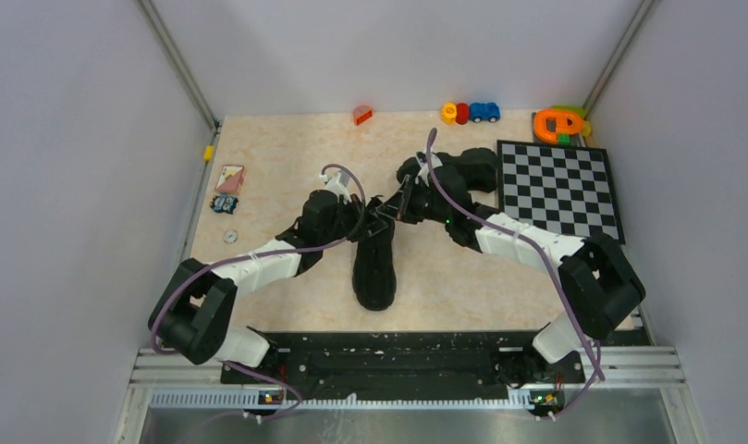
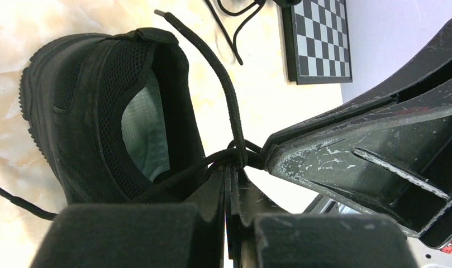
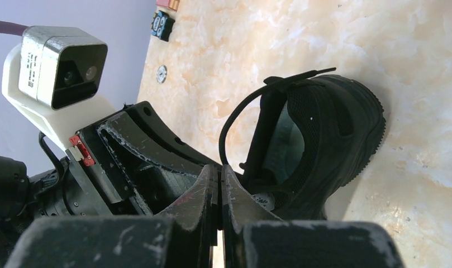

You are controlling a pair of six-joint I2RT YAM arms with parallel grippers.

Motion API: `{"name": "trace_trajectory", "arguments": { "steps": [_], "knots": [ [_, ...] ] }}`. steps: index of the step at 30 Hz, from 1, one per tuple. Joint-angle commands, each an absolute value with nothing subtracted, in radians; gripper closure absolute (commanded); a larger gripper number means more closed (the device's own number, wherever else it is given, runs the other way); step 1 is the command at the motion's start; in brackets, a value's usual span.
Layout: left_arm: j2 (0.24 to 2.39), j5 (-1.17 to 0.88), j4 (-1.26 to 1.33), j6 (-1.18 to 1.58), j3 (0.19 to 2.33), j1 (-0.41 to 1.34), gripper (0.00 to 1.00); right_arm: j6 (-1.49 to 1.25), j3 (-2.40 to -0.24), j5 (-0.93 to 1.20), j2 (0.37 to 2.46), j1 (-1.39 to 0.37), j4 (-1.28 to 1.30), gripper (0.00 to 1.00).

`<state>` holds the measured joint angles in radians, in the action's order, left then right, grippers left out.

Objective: Tie the shoes
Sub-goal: Cross the shoelace with the shoelace.

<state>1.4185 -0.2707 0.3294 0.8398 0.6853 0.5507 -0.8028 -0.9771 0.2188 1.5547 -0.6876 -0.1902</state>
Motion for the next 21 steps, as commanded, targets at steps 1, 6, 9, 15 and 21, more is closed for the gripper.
{"name": "trace_trajectory", "arguments": {
  "steps": [1, 6, 9, 15, 21],
  "knots": [
    [1.435, -0.214, 0.357, 0.793, 0.725, 0.553, 1.0, -0.816, -1.038, 0.199, 1.502, -0.712, -0.213, 1.0],
    [1.445, -0.183, 0.361, 0.762, 0.733, 0.553, 1.0, -0.839, -1.035, 0.188, 1.5, -0.729, -0.199, 1.0],
    [1.473, -0.184, 0.365, 0.752, 0.749, 0.554, 1.0, -0.862, -1.026, 0.183, 1.499, -0.743, -0.205, 1.0],
    [1.503, -0.162, 0.413, 0.71, 0.741, 0.553, 1.0, -0.928, -0.977, 0.158, 1.477, -0.765, -0.238, 1.0],
    [1.524, -0.206, 0.506, 0.669, 0.715, 0.554, 1.0, -0.967, -0.965, 0.107, 1.446, -0.775, -0.239, 1.0]
  ]
}}
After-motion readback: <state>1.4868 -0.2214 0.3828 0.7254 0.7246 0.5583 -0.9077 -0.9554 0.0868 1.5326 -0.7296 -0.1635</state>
